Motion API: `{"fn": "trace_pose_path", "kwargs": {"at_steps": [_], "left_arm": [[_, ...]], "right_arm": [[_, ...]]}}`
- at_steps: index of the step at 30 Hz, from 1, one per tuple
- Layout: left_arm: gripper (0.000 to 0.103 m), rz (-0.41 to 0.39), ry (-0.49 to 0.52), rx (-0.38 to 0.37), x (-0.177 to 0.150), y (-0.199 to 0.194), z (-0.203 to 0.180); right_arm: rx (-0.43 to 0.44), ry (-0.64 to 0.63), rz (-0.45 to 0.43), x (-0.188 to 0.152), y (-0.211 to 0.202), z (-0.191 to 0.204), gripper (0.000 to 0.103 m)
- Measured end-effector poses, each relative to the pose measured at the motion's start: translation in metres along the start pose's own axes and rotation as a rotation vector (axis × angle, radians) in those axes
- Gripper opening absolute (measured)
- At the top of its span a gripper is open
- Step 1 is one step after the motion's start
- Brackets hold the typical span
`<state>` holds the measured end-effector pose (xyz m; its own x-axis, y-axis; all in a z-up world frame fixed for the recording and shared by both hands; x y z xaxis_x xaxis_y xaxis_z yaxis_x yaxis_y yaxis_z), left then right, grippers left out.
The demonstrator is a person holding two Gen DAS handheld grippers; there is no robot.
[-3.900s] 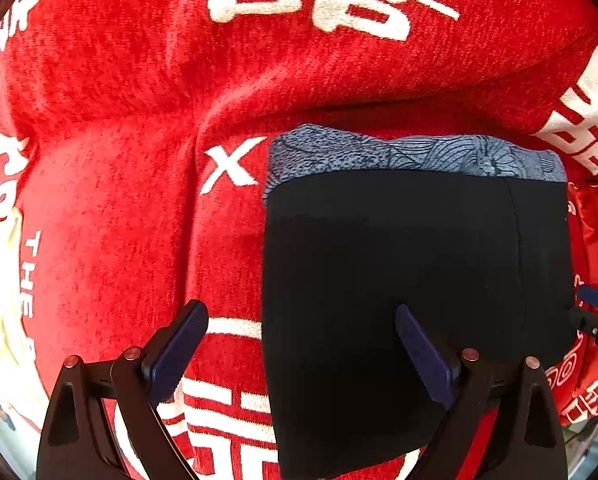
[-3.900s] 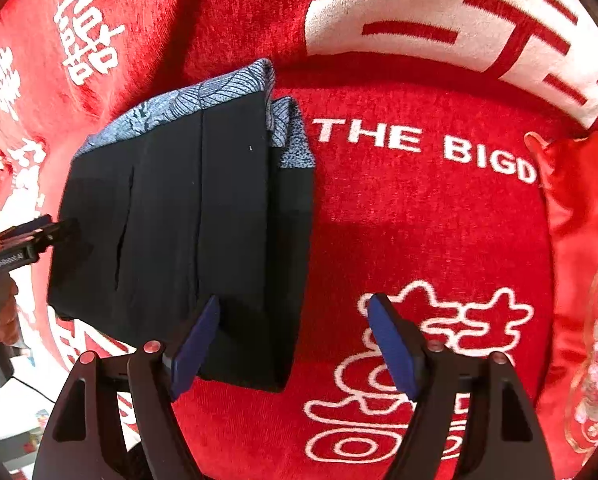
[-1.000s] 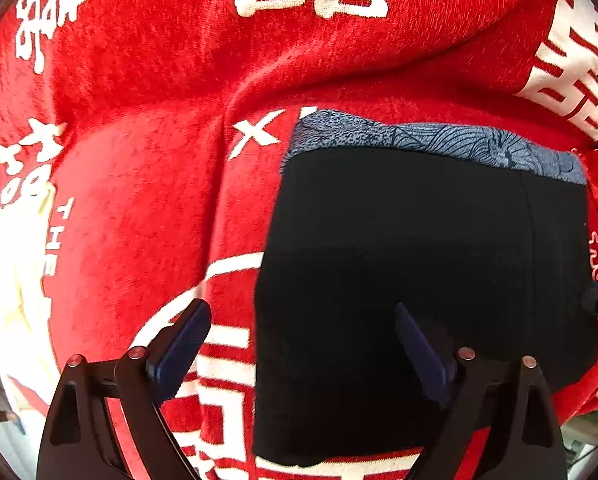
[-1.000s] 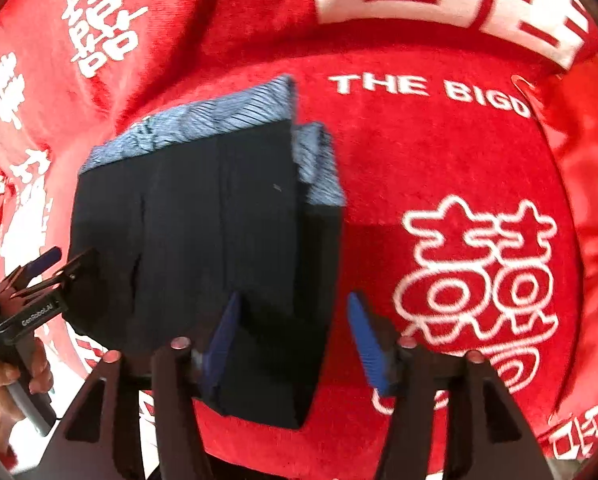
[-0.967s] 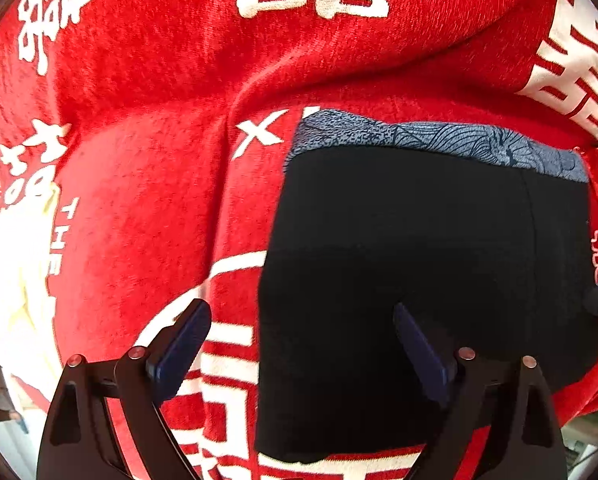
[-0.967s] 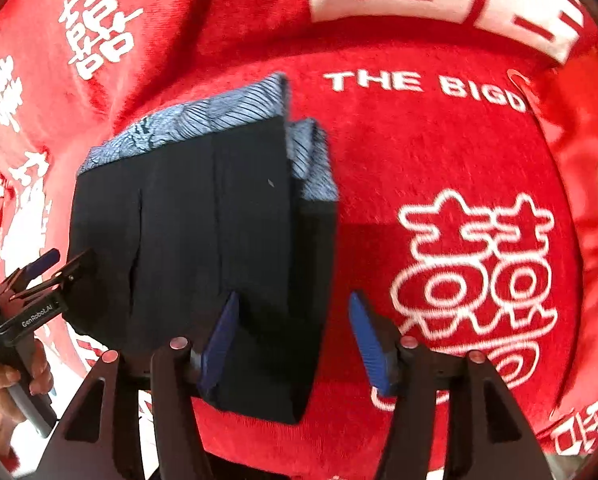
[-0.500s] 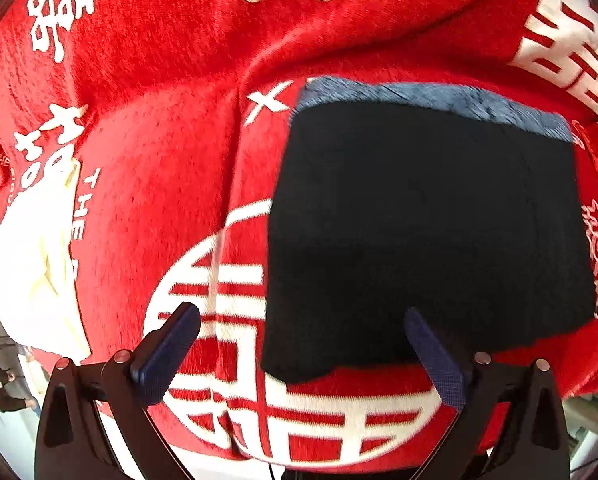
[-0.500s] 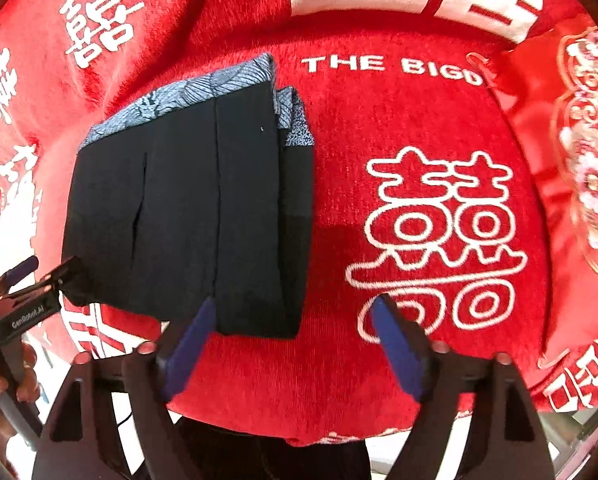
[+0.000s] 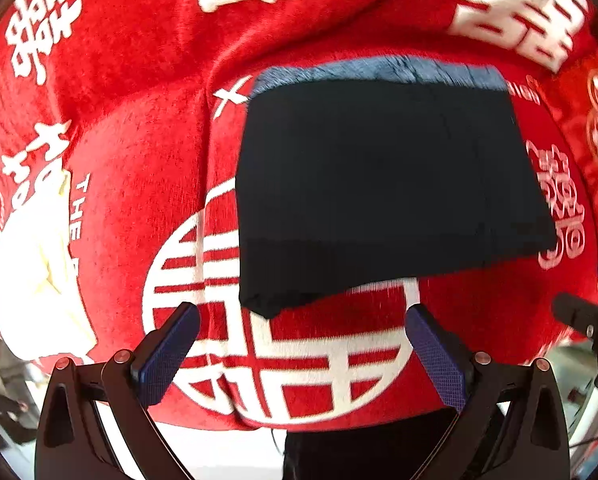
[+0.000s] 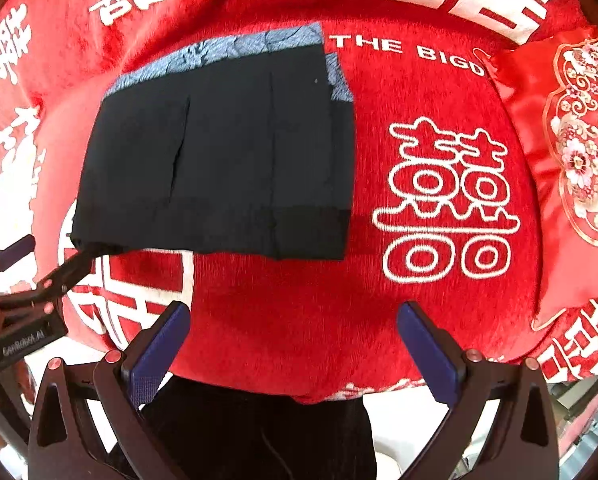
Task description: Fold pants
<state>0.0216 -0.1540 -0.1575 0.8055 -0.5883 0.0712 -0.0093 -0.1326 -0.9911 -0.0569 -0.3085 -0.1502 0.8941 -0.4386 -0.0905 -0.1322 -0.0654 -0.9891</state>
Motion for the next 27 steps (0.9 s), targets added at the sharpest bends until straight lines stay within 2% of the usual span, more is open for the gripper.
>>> {"fn": "trace_pose_path", "kwargs": {"at_steps": [9,27], "left_arm": [[0.103,0.021,-0.041,-0.029,-0.012,-0.024,-0.008],[0.103,0.009,-0.014,-0.031,-0.010,-0.054,-0.014]], "right_arm": [[-0.003,0.022,-0.014,-0.005,-0.024,0.009,0.103],[-0.040,0.040,-0.047,-0.008,-0.055,0.009,0.103]]}}
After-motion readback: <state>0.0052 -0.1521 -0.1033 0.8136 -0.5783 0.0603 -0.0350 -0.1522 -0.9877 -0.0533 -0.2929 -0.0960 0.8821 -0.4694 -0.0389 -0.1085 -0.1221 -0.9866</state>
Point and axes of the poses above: each gripper's, at about its wrist camera, not at the fingertips, and y roughly the way its jaws point, z to its left, x to its top, the point moved 4 cm from there along y, roughly the way its jaws point, and after that the axes turned 9 degrees about -x, right-handed, at the moved point
